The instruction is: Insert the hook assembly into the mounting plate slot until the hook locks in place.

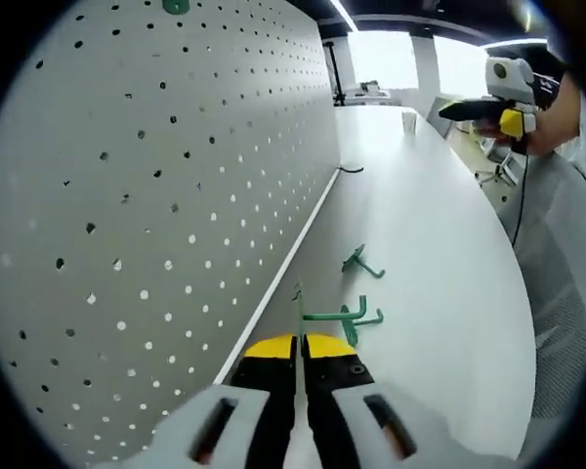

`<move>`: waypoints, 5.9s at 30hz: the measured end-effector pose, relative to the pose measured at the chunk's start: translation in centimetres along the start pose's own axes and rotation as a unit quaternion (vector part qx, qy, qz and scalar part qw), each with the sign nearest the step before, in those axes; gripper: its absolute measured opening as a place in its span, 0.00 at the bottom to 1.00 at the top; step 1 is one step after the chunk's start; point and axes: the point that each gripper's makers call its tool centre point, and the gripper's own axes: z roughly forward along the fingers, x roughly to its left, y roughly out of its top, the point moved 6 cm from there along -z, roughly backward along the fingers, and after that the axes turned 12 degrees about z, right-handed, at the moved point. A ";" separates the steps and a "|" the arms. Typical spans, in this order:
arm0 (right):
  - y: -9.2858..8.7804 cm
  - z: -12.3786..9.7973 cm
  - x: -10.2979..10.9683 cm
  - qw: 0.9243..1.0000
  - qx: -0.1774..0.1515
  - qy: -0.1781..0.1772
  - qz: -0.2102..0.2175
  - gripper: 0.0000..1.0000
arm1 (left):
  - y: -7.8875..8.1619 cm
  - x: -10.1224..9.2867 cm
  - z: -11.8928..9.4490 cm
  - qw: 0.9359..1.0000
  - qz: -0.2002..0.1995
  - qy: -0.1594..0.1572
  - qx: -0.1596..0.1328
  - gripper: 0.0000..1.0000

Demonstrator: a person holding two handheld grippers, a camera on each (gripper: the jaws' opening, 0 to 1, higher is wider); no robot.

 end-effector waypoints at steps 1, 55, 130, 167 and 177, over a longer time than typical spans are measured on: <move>0.1 0.0 0.0 1.000 -0.001 0.001 0.000 0.53 | 0.2 0.0 -0.1 1.000 -0.005 0.001 -0.005 0.01; 3.7 -0.9 2.8 0.998 -0.057 0.020 0.001 0.53 | 8.9 -1.8 -6.4 0.964 -0.090 0.155 -0.198 0.02; 4.9 -0.4 5.0 0.994 -0.073 0.072 0.042 0.43 | 12.3 -5.9 -10.6 0.926 -0.128 0.218 -0.280 0.02; 6.6 3.1 7.4 0.990 -0.080 0.112 0.033 0.35 | 14.9 -7.0 -9.5 0.931 -0.111 0.192 -0.290 0.02; 7.0 3.7 8.5 0.987 -0.089 0.132 0.017 0.23 | 15.5 -7.6 -9.3 0.933 -0.108 0.185 -0.290 0.02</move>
